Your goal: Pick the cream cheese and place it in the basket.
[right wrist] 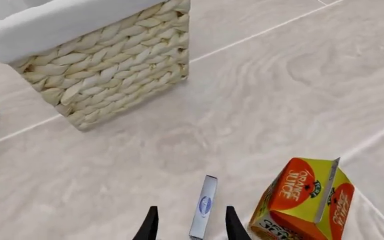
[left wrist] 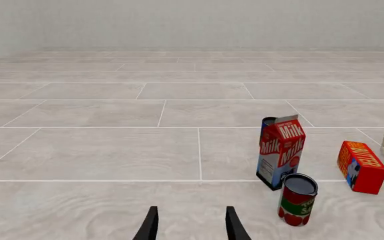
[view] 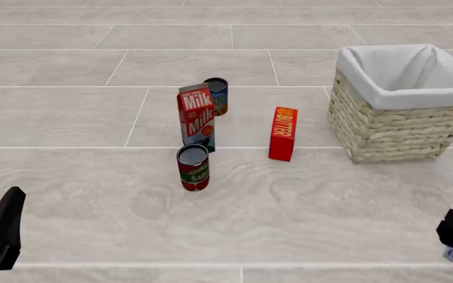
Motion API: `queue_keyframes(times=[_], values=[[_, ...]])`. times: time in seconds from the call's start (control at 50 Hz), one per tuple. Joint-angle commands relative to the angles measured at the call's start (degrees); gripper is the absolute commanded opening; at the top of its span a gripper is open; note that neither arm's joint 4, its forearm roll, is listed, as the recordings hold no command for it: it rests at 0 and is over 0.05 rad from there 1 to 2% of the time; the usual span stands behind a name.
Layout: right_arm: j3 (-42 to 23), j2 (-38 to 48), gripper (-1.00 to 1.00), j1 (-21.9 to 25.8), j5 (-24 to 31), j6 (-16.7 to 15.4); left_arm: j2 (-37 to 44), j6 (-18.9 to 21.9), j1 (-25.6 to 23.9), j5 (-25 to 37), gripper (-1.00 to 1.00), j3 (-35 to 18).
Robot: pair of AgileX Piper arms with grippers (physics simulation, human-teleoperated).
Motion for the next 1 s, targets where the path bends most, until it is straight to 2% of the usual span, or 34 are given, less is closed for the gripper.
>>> queue_keyframes(times=[0.02,0.2,0.26,0.44,0.54,0.72,1.0], values=[[0.0,-6.07,1.0,0.24,6.12,-0.15,0.0,0.0,0.0,0.0,1.0,0.0],[0.0,0.38,1.0,1.0,0.89,-0.11,0.0,0.0,0.0,0.0,1.0,0.0],[0.0,6.64,1.0,1.14,-4.33,0.42,0.0,0.0,0.0,0.0,1.0,0.0],[0.0,7.54,1.0,1.4,-4.74,-0.55,0.0,0.0,0.0,0.0,1.0,0.0],[0.0,5.3,1.0,1.26,-2.64,-1.08,0.0,0.0,0.0,0.0,1.0,0.0],[0.0,6.52,1.0,1.23,-3.65,-1.52,0.0,0.0,0.0,0.0,1.0,0.0],[0.0,15.96,1.0,1.04,-11.78,-1.86,0.0,0.0,0.0,0.0,1.0,0.0]])
